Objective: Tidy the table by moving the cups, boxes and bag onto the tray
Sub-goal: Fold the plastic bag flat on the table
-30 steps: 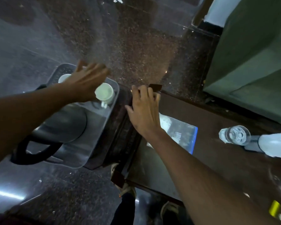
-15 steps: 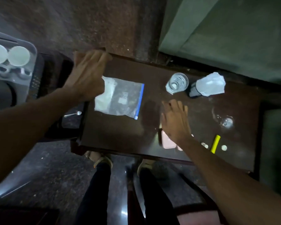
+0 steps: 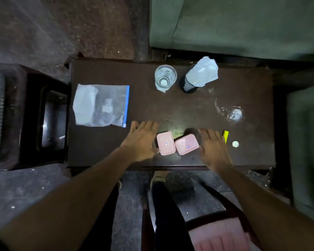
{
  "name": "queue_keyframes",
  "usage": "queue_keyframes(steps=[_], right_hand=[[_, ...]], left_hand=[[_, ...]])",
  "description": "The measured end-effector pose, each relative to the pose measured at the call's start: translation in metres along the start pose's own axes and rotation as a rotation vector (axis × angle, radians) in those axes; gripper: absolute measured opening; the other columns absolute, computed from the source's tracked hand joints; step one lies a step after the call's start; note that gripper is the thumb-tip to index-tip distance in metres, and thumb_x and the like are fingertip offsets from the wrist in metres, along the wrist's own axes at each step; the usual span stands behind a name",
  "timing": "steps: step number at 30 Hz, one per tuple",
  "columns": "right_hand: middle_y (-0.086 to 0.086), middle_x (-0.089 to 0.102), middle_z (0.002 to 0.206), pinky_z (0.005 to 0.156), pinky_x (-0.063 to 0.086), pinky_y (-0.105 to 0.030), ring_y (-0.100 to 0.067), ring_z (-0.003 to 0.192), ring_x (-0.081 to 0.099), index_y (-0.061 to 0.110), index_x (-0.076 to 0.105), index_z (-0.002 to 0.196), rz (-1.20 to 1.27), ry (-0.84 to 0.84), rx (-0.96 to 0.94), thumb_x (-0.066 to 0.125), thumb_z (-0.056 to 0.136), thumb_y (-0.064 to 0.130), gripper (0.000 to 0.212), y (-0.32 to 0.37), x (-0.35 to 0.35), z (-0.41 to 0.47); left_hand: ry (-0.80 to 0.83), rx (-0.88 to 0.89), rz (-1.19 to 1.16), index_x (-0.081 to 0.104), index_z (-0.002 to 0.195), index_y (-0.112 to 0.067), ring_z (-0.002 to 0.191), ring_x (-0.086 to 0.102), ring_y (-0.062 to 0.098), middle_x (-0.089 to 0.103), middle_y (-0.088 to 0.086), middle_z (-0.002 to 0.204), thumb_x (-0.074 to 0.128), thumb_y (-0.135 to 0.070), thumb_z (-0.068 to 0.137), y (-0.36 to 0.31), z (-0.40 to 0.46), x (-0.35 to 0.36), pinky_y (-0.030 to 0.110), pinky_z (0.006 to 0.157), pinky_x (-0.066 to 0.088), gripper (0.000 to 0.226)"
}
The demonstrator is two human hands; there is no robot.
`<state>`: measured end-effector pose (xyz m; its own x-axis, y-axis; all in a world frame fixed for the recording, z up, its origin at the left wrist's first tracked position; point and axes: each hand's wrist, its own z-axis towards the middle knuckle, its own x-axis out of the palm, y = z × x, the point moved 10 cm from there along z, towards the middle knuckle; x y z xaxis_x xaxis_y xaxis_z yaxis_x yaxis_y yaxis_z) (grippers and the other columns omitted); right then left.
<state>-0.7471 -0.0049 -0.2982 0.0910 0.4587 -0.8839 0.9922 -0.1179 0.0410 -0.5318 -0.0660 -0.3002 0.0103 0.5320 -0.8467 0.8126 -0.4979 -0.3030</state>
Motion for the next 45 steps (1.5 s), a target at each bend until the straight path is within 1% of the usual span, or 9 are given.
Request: queue_keyframes(steps=[3, 9, 11, 15, 22, 30, 38, 41, 45], right_hand=[[-0.011, 0.054, 0.139, 0.1, 0.043, -0.047, -0.034, 0.122, 0.051, 0.01, 0.043, 0.149, 0.039, 0.042, -0.019, 0.07, 0.086, 0.023, 0.069, -0.002, 0.022, -0.009], [-0.012, 0.053, 0.145, 0.102, 0.045, -0.045, -0.033, 0.128, 0.052, 0.01, 0.042, 0.148, 0.136, -0.045, -0.078, 0.079, 0.078, 0.024, 0.08, 0.016, 0.028, -0.01], [-0.011, 0.056, 0.143, 0.103, 0.046, -0.045, -0.033, 0.128, 0.053, 0.01, 0.045, 0.145, 0.152, -0.07, -0.134, 0.079, 0.075, 0.02, 0.078, 0.029, 0.024, -0.003], [-0.007, 0.062, 0.136, 0.103, 0.045, -0.042, -0.029, 0.125, 0.055, 0.011, 0.052, 0.141, 0.125, -0.081, -0.211, 0.079, 0.071, 0.017, 0.075, 0.053, 0.018, 0.021], [-0.006, 0.065, 0.133, 0.1, 0.047, -0.041, -0.028, 0.119, 0.058, 0.013, 0.054, 0.14, 0.068, -0.006, -0.303, 0.086, 0.068, 0.028, 0.08, 0.081, 0.028, 0.044], [-0.008, 0.066, 0.127, 0.097, 0.047, -0.043, -0.032, 0.113, 0.058, 0.013, 0.057, 0.134, 0.047, 0.004, -0.327, 0.076, 0.071, 0.013, 0.066, 0.09, 0.032, 0.046], [-0.009, 0.066, 0.118, 0.087, 0.052, -0.044, -0.034, 0.104, 0.06, 0.014, 0.06, 0.127, 0.045, 0.006, -0.331, 0.08, 0.064, 0.004, 0.067, 0.102, 0.031, 0.057], [-0.008, 0.066, 0.118, 0.086, 0.053, -0.042, -0.031, 0.104, 0.06, 0.015, 0.059, 0.128, 0.051, -0.004, -0.323, 0.083, 0.063, 0.006, 0.07, 0.106, 0.03, 0.064], [-0.007, 0.065, 0.118, 0.087, 0.056, -0.044, -0.032, 0.105, 0.058, 0.015, 0.059, 0.129, 0.088, -0.034, -0.318, 0.078, 0.062, -0.001, 0.071, 0.123, 0.014, 0.074]], left_hand=[[0.038, -0.077, -0.011, 0.034, 0.15, -0.016, 0.128, 0.051, 0.03, 0.047, 0.007, 0.144, 0.074, -0.068, 0.072, -0.011, 0.004, 0.03, 0.048, 0.103, 0.032, 0.102], [0.028, -0.377, -0.181, 0.02, 0.159, -0.007, 0.128, 0.052, 0.033, 0.045, 0.01, 0.145, 0.075, -0.075, 0.065, -0.023, 0.004, 0.065, 0.053, 0.106, 0.036, 0.129], [-0.014, -0.516, -0.264, 0.028, 0.154, -0.005, 0.126, 0.054, 0.033, 0.049, 0.01, 0.139, 0.075, -0.077, 0.062, -0.022, 0.001, 0.07, 0.052, 0.103, 0.038, 0.126], [-0.087, -0.658, -0.321, 0.043, 0.133, -0.011, 0.119, 0.057, 0.03, 0.054, 0.007, 0.127, 0.065, -0.081, 0.068, -0.029, 0.002, 0.074, 0.048, 0.098, 0.042, 0.098], [-0.033, -0.655, -0.361, 0.044, 0.131, -0.012, 0.123, 0.055, 0.032, 0.05, 0.009, 0.13, 0.072, -0.054, 0.085, -0.025, 0.014, 0.08, 0.049, 0.102, 0.039, 0.068], [0.005, -0.588, -0.429, 0.042, 0.136, -0.014, 0.129, 0.053, 0.032, 0.049, 0.008, 0.134, 0.08, -0.036, 0.086, -0.008, 0.02, 0.073, 0.057, 0.107, 0.035, 0.066], [-0.132, -0.597, -0.539, 0.047, 0.137, -0.013, 0.127, 0.056, 0.031, 0.059, 0.007, 0.128, 0.069, -0.001, 0.088, 0.022, 0.026, 0.051, 0.05, 0.105, 0.035, 0.055], [-0.2, -0.624, -0.57, 0.05, 0.132, -0.017, 0.121, 0.06, 0.029, 0.063, 0.004, 0.12, 0.069, -0.003, 0.086, 0.038, 0.02, 0.042, 0.049, 0.103, 0.037, 0.052], [-0.333, -0.627, -0.587, 0.052, 0.123, -0.022, 0.111, 0.062, 0.025, 0.062, -0.002, 0.109, 0.075, -0.027, 0.086, 0.075, -0.006, 0.026, 0.049, 0.102, 0.038, 0.044]])
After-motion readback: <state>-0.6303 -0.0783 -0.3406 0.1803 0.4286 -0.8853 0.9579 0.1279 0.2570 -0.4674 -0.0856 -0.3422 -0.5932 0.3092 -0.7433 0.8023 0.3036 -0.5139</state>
